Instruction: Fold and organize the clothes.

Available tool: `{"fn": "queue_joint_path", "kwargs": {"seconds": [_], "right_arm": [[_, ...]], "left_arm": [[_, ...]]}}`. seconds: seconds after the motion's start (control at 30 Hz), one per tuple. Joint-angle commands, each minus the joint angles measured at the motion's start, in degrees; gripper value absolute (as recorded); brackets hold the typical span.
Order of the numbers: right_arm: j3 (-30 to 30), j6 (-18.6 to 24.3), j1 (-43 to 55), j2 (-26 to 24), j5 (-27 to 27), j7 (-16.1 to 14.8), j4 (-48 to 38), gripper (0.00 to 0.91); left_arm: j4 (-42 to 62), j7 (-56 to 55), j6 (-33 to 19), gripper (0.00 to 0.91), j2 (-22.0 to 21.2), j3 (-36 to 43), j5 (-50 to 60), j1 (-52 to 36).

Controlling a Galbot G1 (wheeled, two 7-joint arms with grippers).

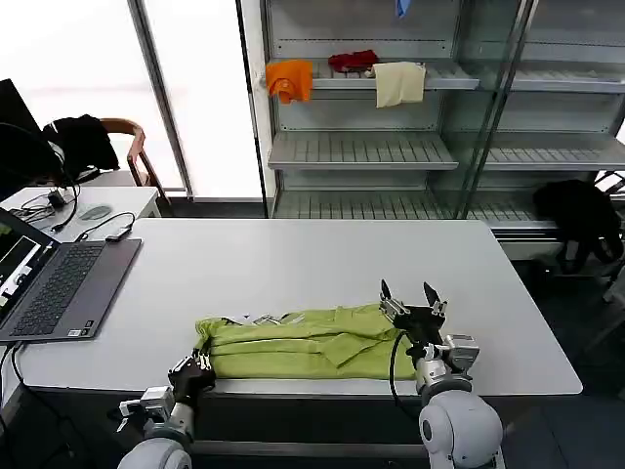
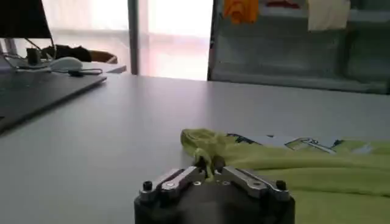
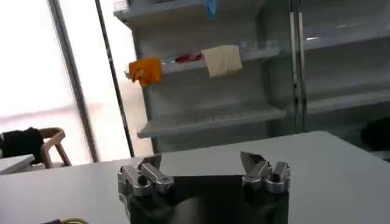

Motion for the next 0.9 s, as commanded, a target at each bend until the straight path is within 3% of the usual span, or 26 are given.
{"fn": "queue_joint_path", "kwargs": {"seconds": [0.03,0.3,0.57,0.7,0.8,0.9], "right_arm": [[0.34,-0.08,0.19,-0.13,0.35,0.08,-0.11,0.907],[0.80,-0.06,0.14,-0.26,0.56,0.15,-0.60,0.907],[1.93,0.23,-0.34,-0.87,0.58,-0.39,-1.23,0.907],[2.13,0.39,-0.58,-0.84,0.54,-0.47,-1.69,0.907],[1.97,0.41,-0.60,-0.82,0.43,-0.38,-2.00,0.907],[1.81,0.46,-0.61,-0.68,0.23,-0.26,-2.31,0.907]], "left_arm": [[-0.06,2.00,-3.50,0.000,0.59,-1.63,4.97,-0.12],[0.78,11.96,-7.00,0.000,4.17,-11.82,11.08,-2.32],[9.78,21.70,-7.16,0.000,17.36,-22.76,13.15,-9.93],[12.86,24.37,-7.02,0.000,21.92,-25.48,13.54,-12.91],[11.94,25.13,-6.89,0.000,22.91,-26.25,14.25,-13.25],[8.34,24.97,-6.39,0.000,20.86,-25.56,14.66,-12.03]]}}
